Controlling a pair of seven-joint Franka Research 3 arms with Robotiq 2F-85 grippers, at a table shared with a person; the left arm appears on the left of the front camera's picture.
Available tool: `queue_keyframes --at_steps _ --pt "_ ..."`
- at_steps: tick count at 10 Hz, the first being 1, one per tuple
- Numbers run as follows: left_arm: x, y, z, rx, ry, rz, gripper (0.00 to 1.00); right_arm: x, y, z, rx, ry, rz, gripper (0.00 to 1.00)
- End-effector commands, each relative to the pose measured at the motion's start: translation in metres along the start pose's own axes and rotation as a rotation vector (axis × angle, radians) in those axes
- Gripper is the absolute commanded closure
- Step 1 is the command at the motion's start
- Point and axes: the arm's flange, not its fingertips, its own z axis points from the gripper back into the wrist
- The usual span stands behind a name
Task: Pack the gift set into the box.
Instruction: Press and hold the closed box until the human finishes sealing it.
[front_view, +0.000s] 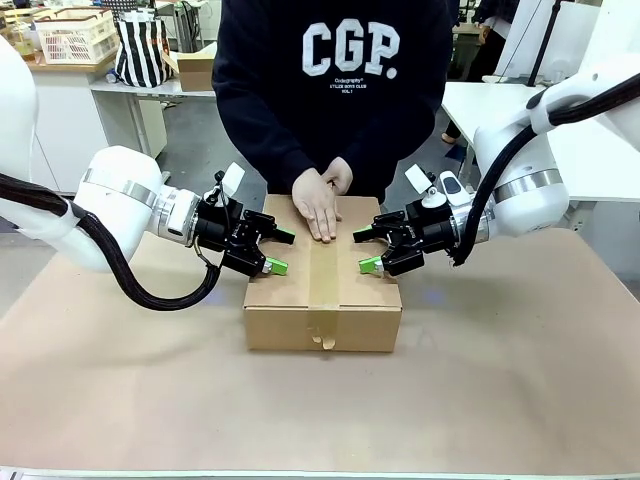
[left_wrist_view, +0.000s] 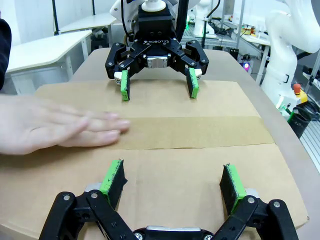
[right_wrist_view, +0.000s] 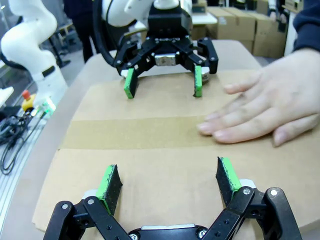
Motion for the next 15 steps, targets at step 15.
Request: queue_keyframes --at_steps 15 --pt "-0.0034 -0.0021 -0.0003 0.007 -0.004 0.002 0.0 -0.0018 0.0004 -0.001 -0.001 0.007 -0.004 0.0"
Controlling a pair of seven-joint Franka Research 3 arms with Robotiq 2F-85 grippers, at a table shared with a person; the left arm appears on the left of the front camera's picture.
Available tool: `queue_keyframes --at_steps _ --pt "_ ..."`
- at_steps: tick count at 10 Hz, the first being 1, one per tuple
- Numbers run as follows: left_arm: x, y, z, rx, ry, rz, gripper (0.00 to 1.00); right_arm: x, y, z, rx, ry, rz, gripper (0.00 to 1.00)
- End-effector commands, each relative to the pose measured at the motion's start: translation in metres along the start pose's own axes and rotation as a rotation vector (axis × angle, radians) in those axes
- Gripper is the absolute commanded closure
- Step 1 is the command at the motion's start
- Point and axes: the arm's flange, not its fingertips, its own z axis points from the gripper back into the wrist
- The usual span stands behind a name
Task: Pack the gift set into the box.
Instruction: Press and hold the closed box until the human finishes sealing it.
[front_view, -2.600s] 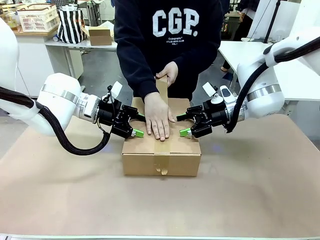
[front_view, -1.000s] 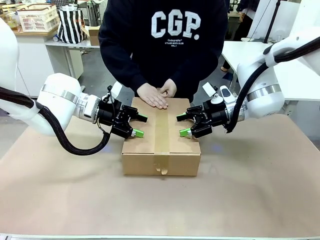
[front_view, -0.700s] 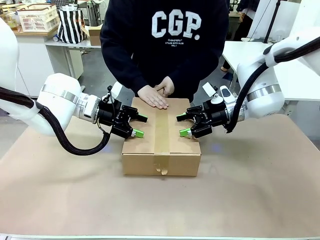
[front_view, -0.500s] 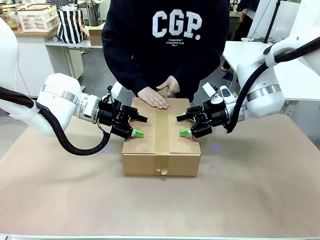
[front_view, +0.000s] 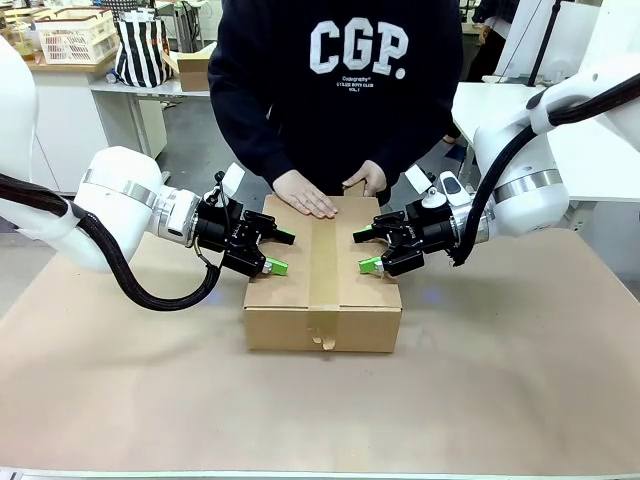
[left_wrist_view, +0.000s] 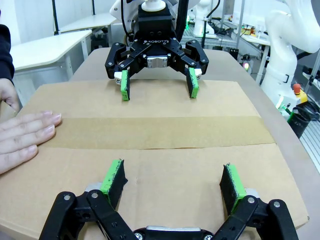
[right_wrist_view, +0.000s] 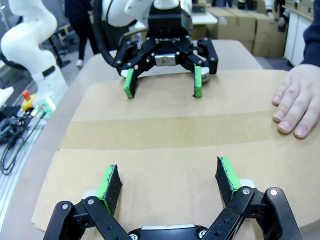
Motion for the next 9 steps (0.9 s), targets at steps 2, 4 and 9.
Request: queue_keyframes --at_steps 2,4,9 --pt "-0.003 -0.0018 -0.0001 0.008 -0.005 0.001 0.0 -0.0016 0.0002 -0.0008 -0.002 0.007 -0.004 0.0" --pt "-0.003 -0.0018 -0.0001 0.008 -0.005 0.001 0.0 -0.0016 0.0002 -0.0008 -0.002 0.007 -0.004 0.0" --pt "-0.003 -0.0018 -0.0001 0.008 -0.005 0.001 0.0 -0.0016 0.0002 -0.0008 -0.002 0.007 -0.004 0.0"
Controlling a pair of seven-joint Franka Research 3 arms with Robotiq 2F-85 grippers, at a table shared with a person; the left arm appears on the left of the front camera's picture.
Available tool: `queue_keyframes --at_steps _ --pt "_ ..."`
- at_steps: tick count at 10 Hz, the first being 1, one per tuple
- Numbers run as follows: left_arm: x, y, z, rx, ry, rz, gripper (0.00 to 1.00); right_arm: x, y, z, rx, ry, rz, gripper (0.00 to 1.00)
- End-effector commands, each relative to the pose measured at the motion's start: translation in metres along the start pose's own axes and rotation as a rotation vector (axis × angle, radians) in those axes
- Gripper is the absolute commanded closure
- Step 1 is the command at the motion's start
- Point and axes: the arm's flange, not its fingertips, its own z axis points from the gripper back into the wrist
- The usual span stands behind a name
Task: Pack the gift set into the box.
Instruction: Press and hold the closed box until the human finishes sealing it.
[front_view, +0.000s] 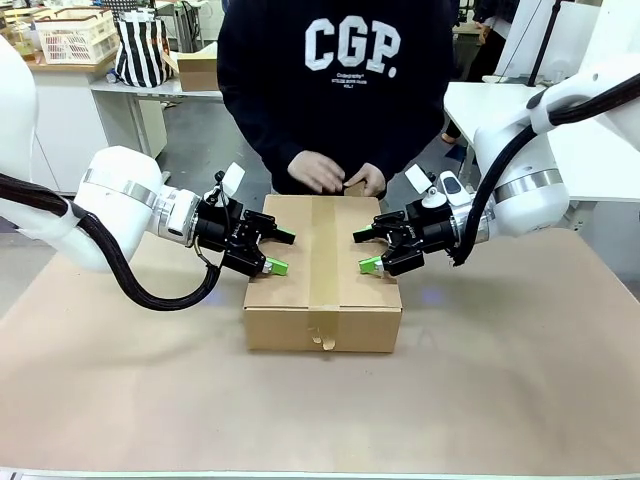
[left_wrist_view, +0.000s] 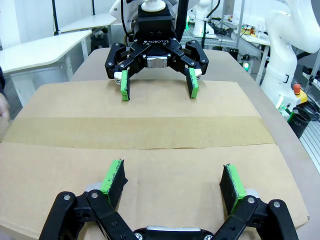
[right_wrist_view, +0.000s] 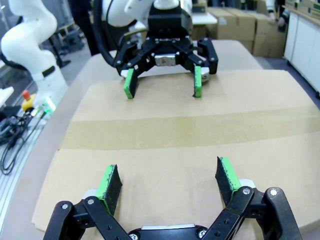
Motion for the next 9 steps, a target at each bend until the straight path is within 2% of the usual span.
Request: queue_keyframes --at_steps 1,9 --pt "-0.0034 -0.0019 -0.0001 0.008 -0.004 0.002 0.0 -0.002 0.0003 -0.001 -0.001 0.007 -0.005 0.0" --pt "-0.0034 -0.0019 -0.0001 0.008 -0.004 0.002 0.0 -0.002 0.0003 -0.001 -0.001 0.007 -0.005 0.0"
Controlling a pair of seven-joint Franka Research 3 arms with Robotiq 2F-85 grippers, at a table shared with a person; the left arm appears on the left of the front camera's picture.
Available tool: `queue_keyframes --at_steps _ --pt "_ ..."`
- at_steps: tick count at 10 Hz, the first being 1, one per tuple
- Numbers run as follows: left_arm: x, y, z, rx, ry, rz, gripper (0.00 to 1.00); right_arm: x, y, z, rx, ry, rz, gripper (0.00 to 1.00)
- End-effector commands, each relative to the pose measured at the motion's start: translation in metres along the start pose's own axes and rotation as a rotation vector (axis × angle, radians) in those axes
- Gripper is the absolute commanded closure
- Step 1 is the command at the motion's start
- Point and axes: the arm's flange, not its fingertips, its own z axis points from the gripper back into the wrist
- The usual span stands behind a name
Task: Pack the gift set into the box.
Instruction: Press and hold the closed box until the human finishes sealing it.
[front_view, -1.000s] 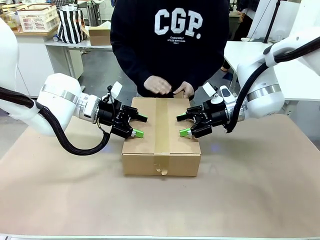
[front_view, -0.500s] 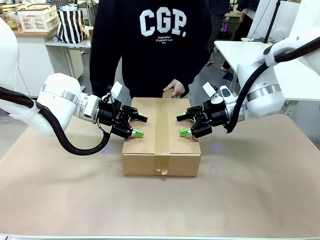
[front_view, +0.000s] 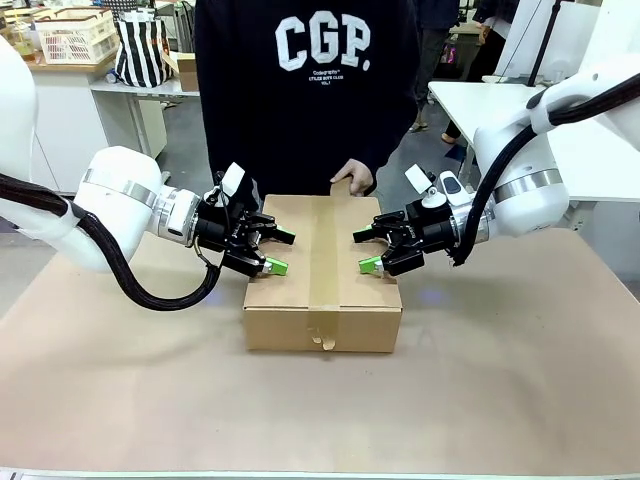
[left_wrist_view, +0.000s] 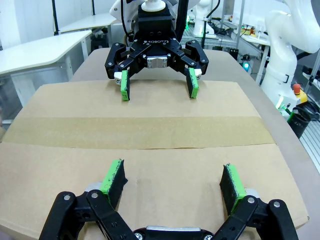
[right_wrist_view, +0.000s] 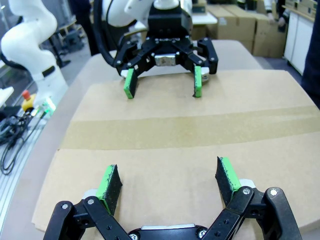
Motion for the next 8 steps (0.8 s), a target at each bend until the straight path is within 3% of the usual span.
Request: queue_keyframes --at_steps 1,4,5,7,8 --pt "-0.003 -0.002 0.0 0.008 -0.004 0.002 0.0 -0.002 0.0 -0.001 -0.001 0.007 -0.005 0.0" --pt "0.0 0.0 0.0 0.0 0.0 0.0 0.0 0.0 0.0 0.0 0.0 0.0 0.0 0.0" --pt "0.018 -0.004 0.007 -0.044 0.019 0.105 0.0 0.018 0.006 0.011 0.023 0.025 -0.112 0.0" --pt "0.059 -0.024 0.033 -0.152 -0.089 0.258 0.0 0.055 0.033 0.046 0.063 -0.056 -0.413 0.0" --pt "0.075 -0.042 0.052 -0.167 -0.123 0.397 0.0 0.065 0.049 0.062 0.074 -0.079 -0.546 0.0"
